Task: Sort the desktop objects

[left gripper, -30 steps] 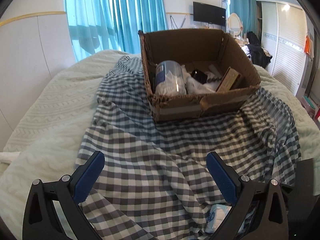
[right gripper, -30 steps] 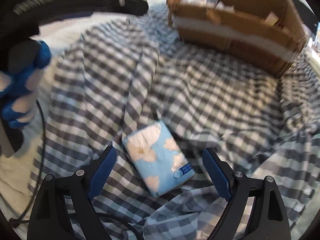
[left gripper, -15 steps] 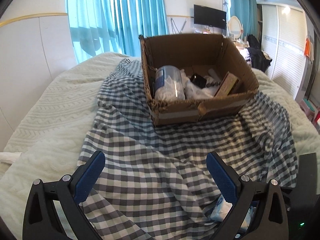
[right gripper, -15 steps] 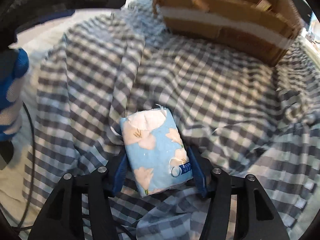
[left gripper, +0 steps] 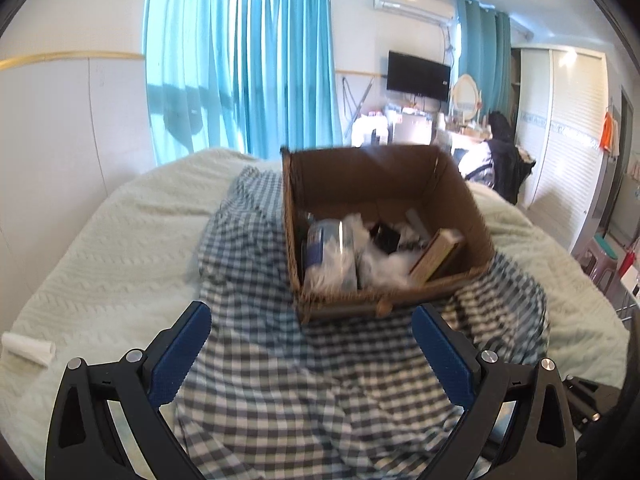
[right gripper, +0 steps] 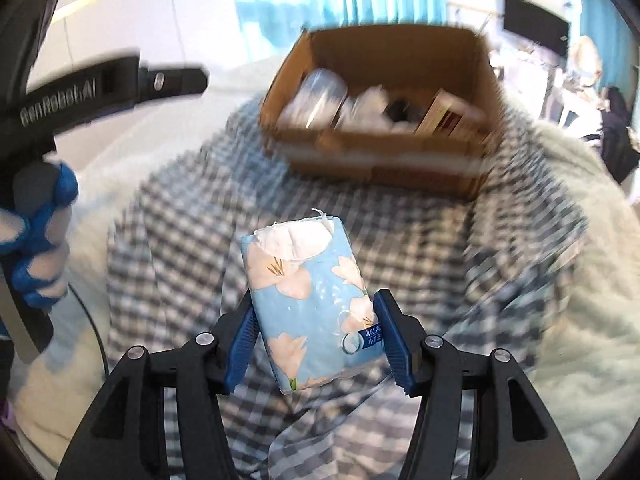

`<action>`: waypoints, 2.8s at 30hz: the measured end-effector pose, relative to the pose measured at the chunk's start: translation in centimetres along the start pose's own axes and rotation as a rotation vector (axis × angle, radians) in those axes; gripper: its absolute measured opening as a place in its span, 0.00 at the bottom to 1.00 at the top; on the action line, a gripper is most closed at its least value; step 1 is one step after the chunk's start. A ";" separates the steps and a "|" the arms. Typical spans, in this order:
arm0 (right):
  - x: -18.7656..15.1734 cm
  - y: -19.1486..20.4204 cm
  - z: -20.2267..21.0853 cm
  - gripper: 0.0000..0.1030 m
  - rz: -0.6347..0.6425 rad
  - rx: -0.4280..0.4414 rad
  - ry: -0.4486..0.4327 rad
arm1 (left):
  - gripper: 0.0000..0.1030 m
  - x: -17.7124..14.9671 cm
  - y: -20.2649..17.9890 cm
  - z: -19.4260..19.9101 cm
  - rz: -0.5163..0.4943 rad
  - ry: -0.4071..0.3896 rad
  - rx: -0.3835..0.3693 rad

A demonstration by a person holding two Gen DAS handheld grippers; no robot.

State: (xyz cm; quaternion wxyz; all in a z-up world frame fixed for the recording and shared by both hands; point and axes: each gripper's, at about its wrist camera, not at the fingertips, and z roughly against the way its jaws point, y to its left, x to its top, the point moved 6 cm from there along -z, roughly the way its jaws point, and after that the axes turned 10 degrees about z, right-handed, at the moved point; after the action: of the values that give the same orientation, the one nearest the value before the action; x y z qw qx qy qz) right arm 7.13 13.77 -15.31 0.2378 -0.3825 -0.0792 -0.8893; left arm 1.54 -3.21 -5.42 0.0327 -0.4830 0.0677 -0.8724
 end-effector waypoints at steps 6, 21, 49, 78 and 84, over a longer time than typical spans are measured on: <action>4.5 -1.9 3.6 0.54 -0.014 -0.102 -0.156 | 0.99 2.6 -1.2 0.9 0.005 -0.060 -0.015; 14.0 -5.4 7.5 0.55 -0.054 -0.197 -0.378 | 0.99 8.2 -3.6 1.2 -0.013 -0.182 -0.044; 22.2 -13.4 -6.0 0.55 -0.082 -0.270 -0.316 | 0.99 12.5 -3.5 -15.8 -0.013 -0.122 0.003; 19.2 -12.8 -1.5 0.94 -0.150 -0.327 -0.371 | 1.00 11.6 -2.1 -10.2 0.011 -0.143 0.014; 18.4 -10.0 3.7 1.00 -0.106 -0.362 -0.439 | 1.00 11.6 -2.4 -5.6 0.007 -0.192 0.005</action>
State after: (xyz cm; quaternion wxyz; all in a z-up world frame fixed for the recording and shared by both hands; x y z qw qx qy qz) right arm -6.29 17.07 0.83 0.0959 -0.5975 0.0114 -0.7960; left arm -9.39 -1.75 1.74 0.0431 -0.5643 0.0639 -0.8220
